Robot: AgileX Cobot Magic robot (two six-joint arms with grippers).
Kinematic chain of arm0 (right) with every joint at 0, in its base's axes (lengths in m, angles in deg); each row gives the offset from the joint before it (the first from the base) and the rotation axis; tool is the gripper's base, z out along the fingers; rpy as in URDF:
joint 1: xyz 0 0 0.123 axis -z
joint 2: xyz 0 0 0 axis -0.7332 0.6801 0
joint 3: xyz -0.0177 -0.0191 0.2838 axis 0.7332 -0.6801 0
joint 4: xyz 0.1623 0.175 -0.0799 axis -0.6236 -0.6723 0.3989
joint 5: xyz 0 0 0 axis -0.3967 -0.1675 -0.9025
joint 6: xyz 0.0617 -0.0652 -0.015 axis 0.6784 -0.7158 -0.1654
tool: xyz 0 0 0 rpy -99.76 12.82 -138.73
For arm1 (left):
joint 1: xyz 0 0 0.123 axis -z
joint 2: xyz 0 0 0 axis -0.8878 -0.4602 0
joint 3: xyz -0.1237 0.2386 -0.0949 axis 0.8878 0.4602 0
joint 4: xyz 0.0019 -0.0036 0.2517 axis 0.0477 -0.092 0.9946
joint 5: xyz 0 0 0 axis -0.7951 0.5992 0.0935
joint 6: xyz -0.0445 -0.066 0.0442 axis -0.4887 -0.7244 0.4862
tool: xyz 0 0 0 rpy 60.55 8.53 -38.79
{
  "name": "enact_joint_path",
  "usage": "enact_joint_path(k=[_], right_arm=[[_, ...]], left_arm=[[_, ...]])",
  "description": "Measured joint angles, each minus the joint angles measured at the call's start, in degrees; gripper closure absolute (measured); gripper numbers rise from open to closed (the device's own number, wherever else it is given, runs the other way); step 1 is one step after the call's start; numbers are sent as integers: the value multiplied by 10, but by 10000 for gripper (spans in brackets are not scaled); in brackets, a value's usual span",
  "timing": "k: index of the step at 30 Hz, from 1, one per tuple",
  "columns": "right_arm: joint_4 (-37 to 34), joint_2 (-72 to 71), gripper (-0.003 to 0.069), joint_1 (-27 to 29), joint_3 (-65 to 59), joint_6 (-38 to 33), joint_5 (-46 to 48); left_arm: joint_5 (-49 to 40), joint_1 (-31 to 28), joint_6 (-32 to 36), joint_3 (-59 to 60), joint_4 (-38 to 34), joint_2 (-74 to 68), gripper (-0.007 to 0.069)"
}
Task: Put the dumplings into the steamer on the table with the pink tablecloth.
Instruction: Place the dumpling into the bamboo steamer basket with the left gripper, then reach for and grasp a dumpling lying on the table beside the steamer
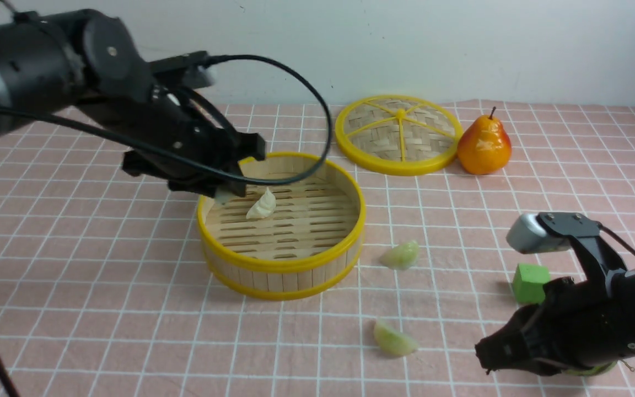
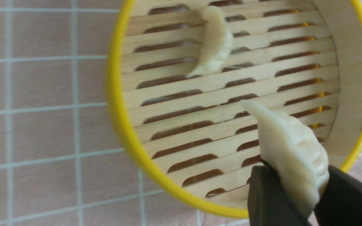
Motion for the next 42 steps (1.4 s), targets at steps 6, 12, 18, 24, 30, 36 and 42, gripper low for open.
enact_joint_path(k=[6,12,18,24,30,36,42], right_arm=[[0,0,601,0,0,0,22],[7,0,584,0,2,25,26],[83,3,548,-4,44,93,28],[125,91,526,-51,148,147,-46],[128,223,400,-61,271,171,-70],[151,361,204,-60,402,237,-74],[244,433,211,-60,472,375,-76]], left_arm=[[30,23,6,-20,42,-105,439],[18,23,6,-33,43,-112,267],[-114,26,4,-99,42,-59,126],[-195,70,12,-148,48,131,426],[-208,89,13,-65,55,295,638],[-188,89,-35,190,174,448,638],[-162,89,-148,403,291,567,638]])
